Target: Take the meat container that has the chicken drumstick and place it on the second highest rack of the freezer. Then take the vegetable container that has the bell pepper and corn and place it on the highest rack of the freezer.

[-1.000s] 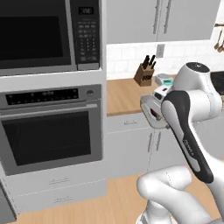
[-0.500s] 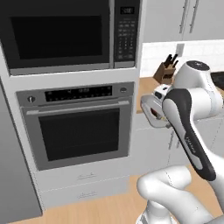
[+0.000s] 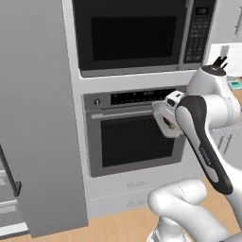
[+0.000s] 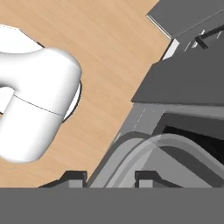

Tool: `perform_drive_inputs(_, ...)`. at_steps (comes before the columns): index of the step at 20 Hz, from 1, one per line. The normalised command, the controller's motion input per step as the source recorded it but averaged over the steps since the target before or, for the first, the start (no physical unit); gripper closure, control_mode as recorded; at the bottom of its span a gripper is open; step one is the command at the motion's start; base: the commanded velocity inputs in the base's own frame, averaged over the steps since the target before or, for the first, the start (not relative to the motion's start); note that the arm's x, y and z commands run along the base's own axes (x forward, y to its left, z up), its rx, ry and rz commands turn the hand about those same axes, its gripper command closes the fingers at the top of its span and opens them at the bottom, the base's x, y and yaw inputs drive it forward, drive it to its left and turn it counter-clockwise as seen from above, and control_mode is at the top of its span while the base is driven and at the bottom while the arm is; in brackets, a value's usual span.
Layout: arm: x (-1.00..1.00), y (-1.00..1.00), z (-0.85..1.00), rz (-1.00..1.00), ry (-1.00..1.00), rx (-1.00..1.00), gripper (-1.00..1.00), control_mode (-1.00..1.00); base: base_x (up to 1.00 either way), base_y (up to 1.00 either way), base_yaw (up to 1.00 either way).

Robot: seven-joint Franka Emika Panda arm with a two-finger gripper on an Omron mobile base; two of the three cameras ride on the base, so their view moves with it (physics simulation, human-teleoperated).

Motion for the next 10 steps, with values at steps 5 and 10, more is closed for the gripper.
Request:
perform_drive_inputs(5, 0.0, 0.0, 0.0, 0.0, 0.0, 0.0, 1.0, 1.0, 0.04, 1.0, 0.0)
perform_drive_inputs(10, 0.0, 0.0, 0.0, 0.0, 0.0, 0.0, 1.0, 1.0, 0.09, 1.0, 0.0)
